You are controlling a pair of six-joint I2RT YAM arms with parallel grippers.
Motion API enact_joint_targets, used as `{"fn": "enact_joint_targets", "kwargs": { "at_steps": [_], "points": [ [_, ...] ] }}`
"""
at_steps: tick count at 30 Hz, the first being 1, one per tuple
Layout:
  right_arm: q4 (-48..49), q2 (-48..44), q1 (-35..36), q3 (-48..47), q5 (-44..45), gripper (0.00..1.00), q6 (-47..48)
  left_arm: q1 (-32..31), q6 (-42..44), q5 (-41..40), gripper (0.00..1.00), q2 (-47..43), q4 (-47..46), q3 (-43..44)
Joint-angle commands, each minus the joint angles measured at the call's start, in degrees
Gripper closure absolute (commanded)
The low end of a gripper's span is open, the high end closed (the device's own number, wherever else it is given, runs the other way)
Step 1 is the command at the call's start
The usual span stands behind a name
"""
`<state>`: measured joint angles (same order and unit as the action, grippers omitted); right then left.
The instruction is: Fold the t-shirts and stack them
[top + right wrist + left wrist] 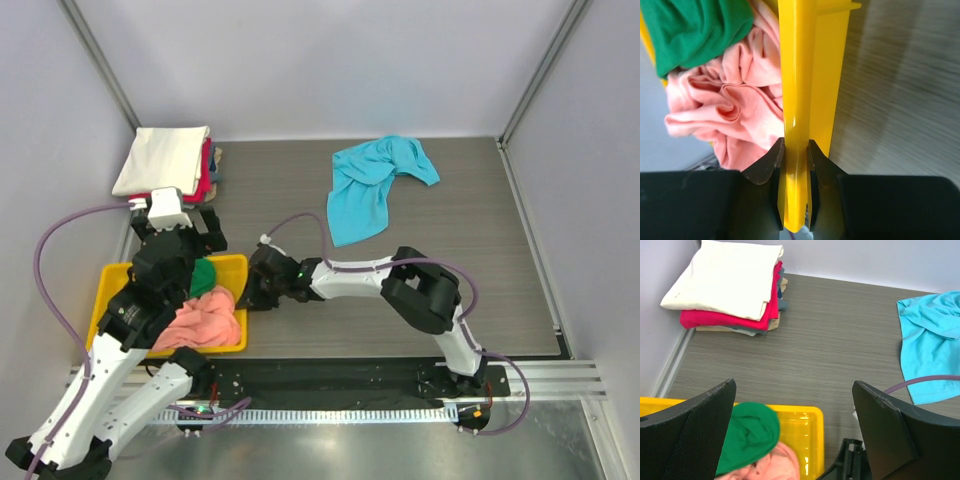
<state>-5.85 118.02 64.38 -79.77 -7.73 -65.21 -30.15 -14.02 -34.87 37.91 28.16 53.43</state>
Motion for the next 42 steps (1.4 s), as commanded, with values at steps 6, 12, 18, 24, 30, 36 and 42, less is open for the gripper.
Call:
{"fn": "enact_joint_targets", "kwargs": {
  "at_steps": [6,12,18,24,30,36,42],
  "points": [
    [29.9,8.1,2.5,-5.4,-10.4,0.99,-17.9,2.4,0.2,-0.2,0.0,-0.5,-0.3,0.7],
    [29.8,14.0,4.1,-14.9,-14.9,0.99,-18.8,3.5,0.1,-0.5,0.0,-0.8,-0.2,0.7],
    [19.5,10.9,3.9,-16.8,-12.3,0.46,-6.2,3.9,0.0,-0.5,0.0,-0.5,-0.3,0.6],
    [-7.7,3.2,-0.5,-16.4,0.4,0.24,12.0,4.0,-0.1,0.0,0.0,-0.5,-0.2,0.7],
    [-10.4,-11.7,-11.4,-1.5,7.5,0.23,18.9,4.0,-0.2,0.9,0.0,0.1,-0.1,0.8],
    [-20.7,-15.3,-25.7,-1.5,13.3,0.18,28.9,4.1,-1.1,5.4,0.04,4.6,1.4,2.8],
    [-26.1,-5.0,-29.8,-9.1,18.4,0.21,33.1,4.2,-1.2,6.0,0.05,6.6,2.4,3.1]
  ]
}}
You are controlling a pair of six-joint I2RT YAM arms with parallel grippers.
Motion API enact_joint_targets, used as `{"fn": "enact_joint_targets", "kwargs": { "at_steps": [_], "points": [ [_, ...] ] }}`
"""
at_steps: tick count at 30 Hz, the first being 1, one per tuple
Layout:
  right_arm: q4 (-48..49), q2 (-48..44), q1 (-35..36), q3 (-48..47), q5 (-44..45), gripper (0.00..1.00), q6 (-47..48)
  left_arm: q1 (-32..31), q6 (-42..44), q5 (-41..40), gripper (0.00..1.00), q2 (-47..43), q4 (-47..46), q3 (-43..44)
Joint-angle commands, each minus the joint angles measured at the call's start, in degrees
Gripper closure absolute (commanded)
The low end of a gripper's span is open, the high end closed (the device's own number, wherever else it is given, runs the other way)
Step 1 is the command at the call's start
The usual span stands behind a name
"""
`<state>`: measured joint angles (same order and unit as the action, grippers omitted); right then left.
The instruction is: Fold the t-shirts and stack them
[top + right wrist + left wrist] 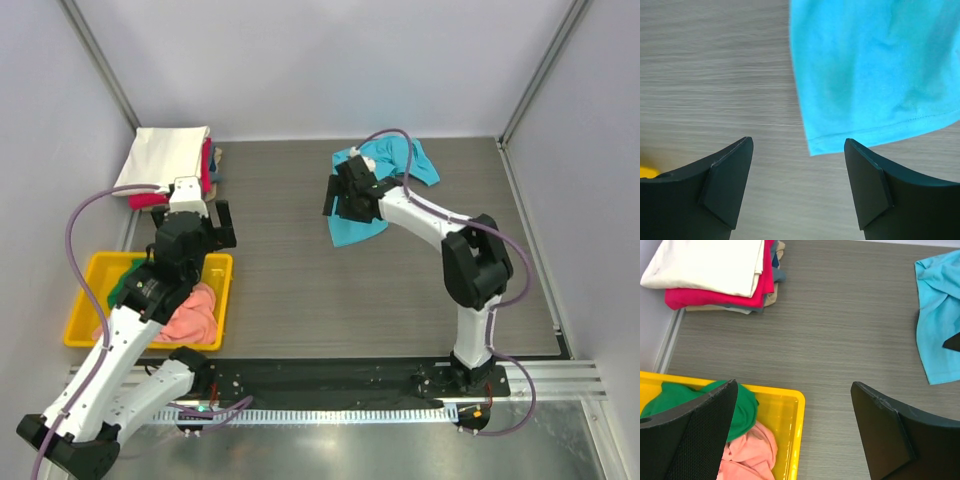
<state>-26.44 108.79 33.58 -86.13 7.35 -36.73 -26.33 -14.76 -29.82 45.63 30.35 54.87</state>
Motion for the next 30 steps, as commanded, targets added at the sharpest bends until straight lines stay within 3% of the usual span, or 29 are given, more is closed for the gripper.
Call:
{"fn": "enact_joint_targets", "kwargs": {
  "at_steps": [1,7,10,13,14,17,19,24,26,27,28,30],
  "points": [
    [-5.6,5.2,1.0,-3.1,3.3,0.21,4.8,0.3,-0.4,0.7,0.04,-1.3,0.1,1.2],
    [-7.8,11.5,1.0,-5.1,5.2,0.24,5.0,0.4,0.0,-0.1,0.04,-2.0,-0.1,0.9],
    [-7.8,12.7,1.6,-4.8,4.2,0.36,5.0,0.4,0.1,-0.4,0.04,-2.3,-0.2,0.9],
    [-8.0,14.4,3.5,-5.1,4.2,0.6,5.3,0.5,0.2,-0.2,0.04,-2.9,-0.3,0.9],
    [-8.1,15.0,3.9,-5.4,4.1,0.73,5.4,0.6,0.2,-0.2,0.04,-3.1,-0.3,0.9],
    [-9.3,17.6,5.6,-6.6,2.5,0.92,5.3,0.7,0.3,-0.5,0.03,-3.9,-0.6,0.6],
    [-9.3,18.0,7.5,-7.3,-1.1,0.99,5.0,0.7,0.2,-0.7,0.03,-4.2,-0.7,0.5],
    [-7.8,16.5,14.1,-15.0,-15.3,0.99,9.8,0.7,0.0,-0.6,0.02,-4.1,-0.8,0.5],
    [-7.8,14.1,14.1,-15.5,-17.5,0.8,9.6,0.7,-0.7,-0.4,0.01,-3.9,-0.6,0.6],
    [-7.8,10.4,13.8,-14.6,-17.0,0.65,9.4,0.7,-1.1,-0.3,0.01,-3.7,0.1,0.8],
    [-7.9,8.4,13.4,-13.7,-14.8,0.41,9.4,0.7,-2.1,-0.1,0.01,-3.4,1.4,2.1],
    [-7.8,1.3,10.6,-9.8,-13.2,0.3,9.1,0.7,-6.2,1.5,0.01,-2.1,5.5,4.2]
  ]
}}
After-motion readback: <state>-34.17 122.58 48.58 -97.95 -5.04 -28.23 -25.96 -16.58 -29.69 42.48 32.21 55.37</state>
